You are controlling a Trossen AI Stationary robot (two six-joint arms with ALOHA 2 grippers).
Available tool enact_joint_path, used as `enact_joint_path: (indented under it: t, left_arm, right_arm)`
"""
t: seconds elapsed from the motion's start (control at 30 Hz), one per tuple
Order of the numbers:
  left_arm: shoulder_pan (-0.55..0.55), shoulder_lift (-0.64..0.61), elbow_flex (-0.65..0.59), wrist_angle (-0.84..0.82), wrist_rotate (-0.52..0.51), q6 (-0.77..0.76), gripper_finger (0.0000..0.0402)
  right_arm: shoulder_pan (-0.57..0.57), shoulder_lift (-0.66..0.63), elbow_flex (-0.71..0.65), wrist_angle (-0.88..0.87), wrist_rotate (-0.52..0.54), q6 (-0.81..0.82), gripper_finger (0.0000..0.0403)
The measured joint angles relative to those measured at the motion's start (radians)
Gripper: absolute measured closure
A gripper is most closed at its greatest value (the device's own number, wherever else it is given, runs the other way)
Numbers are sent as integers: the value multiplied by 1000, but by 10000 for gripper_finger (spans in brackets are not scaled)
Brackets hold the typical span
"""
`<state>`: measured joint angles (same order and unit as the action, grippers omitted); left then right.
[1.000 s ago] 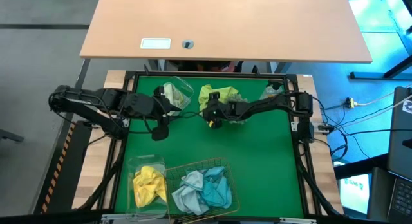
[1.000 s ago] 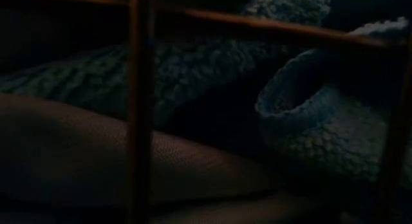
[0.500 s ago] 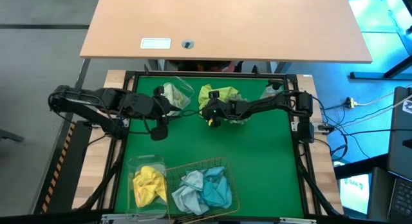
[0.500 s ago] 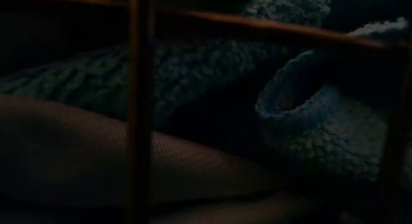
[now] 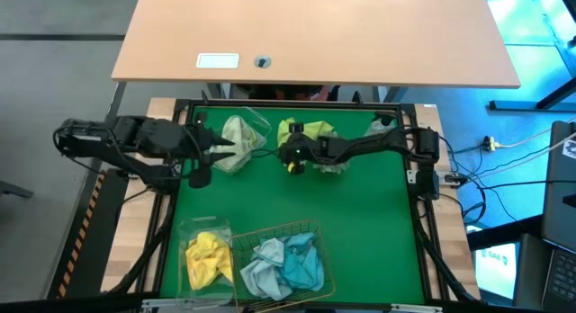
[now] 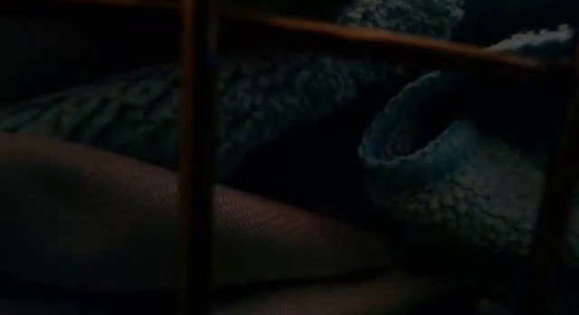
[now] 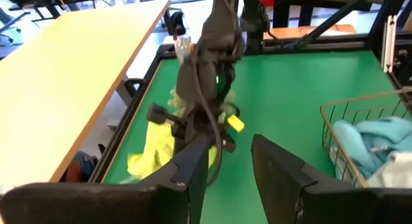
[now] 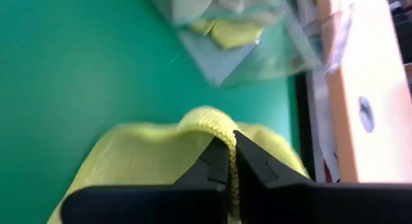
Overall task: Sort microfiber towel by color & place in baskets
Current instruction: Put the yellow green microfiber towel into the transparent bin
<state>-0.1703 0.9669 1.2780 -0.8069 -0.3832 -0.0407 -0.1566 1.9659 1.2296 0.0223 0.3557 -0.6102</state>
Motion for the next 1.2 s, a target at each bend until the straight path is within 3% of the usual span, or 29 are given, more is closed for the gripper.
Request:
enact_joint_path:
  t: [0.3,0.57,0.87,1.2]
  left_arm:
    - [0,-183,-279,154,-10,-20,288]
    - [0,-350,-514,230,-110,-95,288]
    - [0,-520,-785,447,-111,-106,288]
    - [0,-633,-999,676,-111,-106,288]
  right_arm:
    - [0,0,227,-192,-8,-5,399]
    - [0,-2,492,-410,-8,-54,401]
    - [-1,-2,719,-442,-8,-104,401]
    - [-1,-2,864,-417,-59,-188,402]
